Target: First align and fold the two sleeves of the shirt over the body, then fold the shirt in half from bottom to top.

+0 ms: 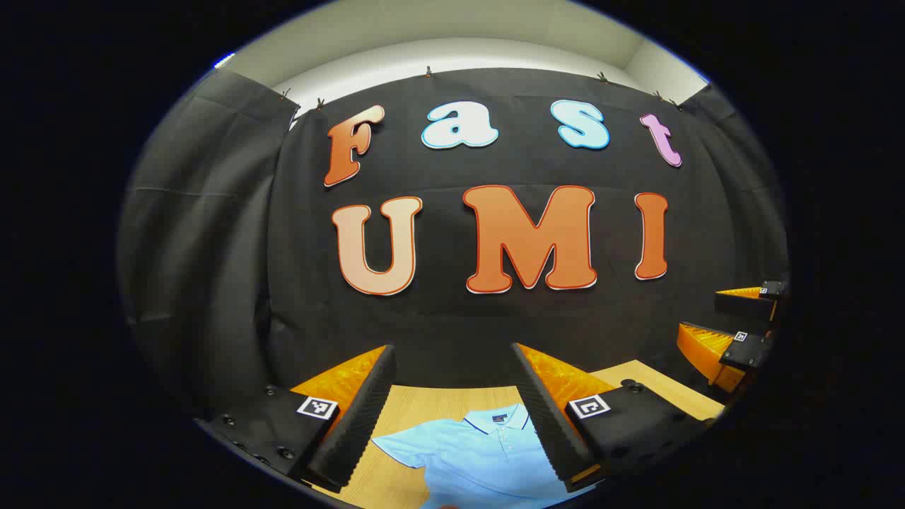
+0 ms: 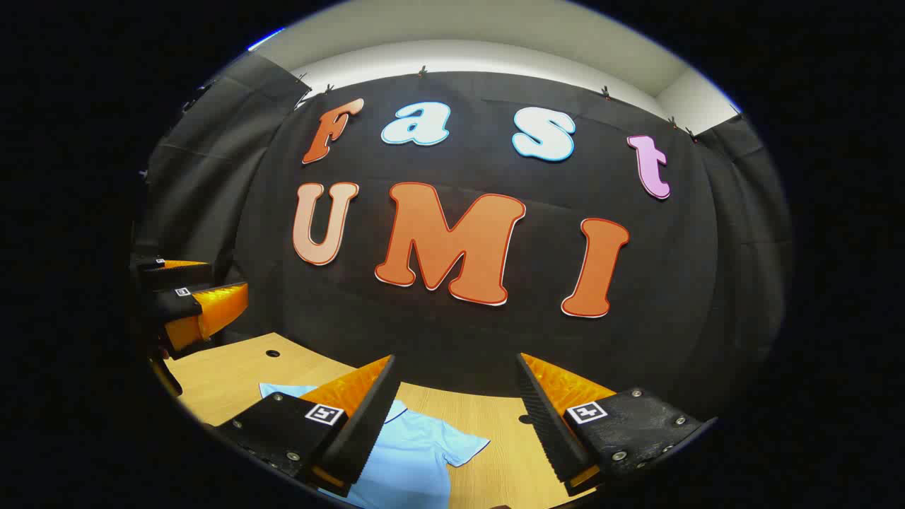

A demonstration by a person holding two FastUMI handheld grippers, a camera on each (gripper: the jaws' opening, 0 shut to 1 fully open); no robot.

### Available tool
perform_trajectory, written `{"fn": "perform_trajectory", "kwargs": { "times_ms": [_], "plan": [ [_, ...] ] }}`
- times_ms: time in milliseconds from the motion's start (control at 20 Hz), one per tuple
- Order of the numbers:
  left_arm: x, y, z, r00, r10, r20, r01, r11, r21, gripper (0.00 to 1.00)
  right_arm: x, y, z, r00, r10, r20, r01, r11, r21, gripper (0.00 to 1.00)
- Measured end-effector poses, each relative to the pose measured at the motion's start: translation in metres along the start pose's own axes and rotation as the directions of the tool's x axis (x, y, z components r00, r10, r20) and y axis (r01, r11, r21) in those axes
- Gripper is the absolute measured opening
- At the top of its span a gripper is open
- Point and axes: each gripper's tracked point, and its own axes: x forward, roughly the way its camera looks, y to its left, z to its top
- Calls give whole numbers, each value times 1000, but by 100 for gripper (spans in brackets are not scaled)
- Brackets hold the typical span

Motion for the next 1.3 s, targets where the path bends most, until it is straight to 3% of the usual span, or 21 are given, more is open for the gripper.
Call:
{"fn": "perform_trajectory", "kwargs": {
  "times_ms": [500, 900, 1100, 1300],
  "plan": [
    [-2, 32, 3, 1000, -28, 10, 28, 999, -26, 100, -9, 10, 7, 997, -75, -7, 75, 997, -19, 99],
    [2, 61, 1, 995, -94, 29, 95, 995, -18, 100, -2, 28, -11, 984, -139, -108, 138, 990, -14, 99],
    [4, 73, -6, 997, -70, 13, 70, 998, -2, 100, 19, 25, -39, 967, -130, -217, 131, 991, -11, 99],
    [6, 87, -18, 1000, 26, -8, -26, 999, 22, 100, 48, 17, -87, 925, -80, -372, 107, 993, 52, 98]
  ]
}}
